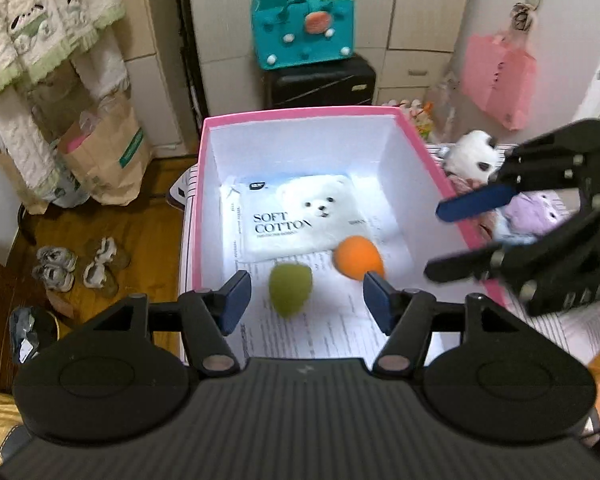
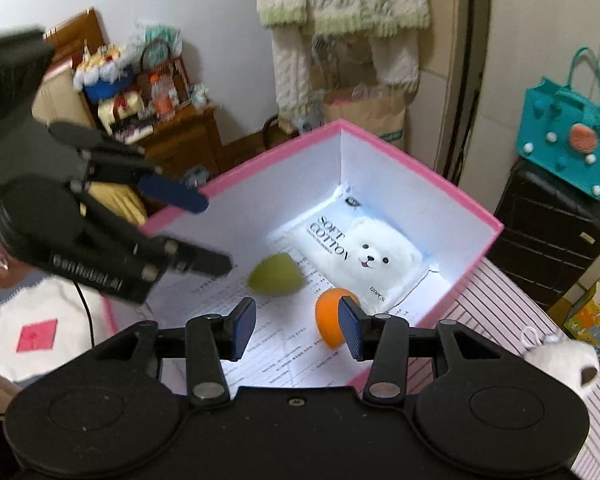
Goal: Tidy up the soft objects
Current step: 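Carry both sponges over the pink box and release them inside, then move the left tool from the box to the purple plush toy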
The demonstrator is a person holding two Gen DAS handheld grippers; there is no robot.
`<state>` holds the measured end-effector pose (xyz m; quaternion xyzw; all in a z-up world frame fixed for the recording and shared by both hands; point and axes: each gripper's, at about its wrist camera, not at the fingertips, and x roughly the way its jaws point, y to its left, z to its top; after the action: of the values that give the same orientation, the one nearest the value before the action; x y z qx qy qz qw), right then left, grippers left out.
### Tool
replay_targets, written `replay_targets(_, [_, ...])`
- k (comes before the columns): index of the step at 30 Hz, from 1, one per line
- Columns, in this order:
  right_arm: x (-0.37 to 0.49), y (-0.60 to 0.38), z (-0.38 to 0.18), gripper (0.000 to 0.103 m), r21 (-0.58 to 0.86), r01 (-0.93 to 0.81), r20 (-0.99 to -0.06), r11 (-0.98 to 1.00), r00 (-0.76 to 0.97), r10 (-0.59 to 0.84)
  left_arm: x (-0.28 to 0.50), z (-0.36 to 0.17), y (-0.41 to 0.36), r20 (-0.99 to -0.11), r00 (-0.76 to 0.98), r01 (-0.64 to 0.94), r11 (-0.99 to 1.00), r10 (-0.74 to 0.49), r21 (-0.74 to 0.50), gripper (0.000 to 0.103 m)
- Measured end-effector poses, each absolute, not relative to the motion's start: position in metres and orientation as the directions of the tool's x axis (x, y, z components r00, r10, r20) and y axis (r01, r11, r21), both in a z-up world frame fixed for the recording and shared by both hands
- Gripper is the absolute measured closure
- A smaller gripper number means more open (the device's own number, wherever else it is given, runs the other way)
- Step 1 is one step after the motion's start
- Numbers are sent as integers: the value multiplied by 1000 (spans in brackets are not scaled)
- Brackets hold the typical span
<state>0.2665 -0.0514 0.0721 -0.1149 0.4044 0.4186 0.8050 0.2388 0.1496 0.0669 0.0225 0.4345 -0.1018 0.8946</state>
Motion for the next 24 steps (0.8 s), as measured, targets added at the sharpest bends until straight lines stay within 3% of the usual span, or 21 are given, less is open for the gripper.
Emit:
replay_targets(12, [205,-93,113,51,80,-749,-686,657,437,582,169,120,139,-681,717,241,970,-148,43,40])
replay_targets(24, [160,-133,133,43,17,-720,-629,693,531,567,126,131,126,-627,747,297,955,-222,16,31])
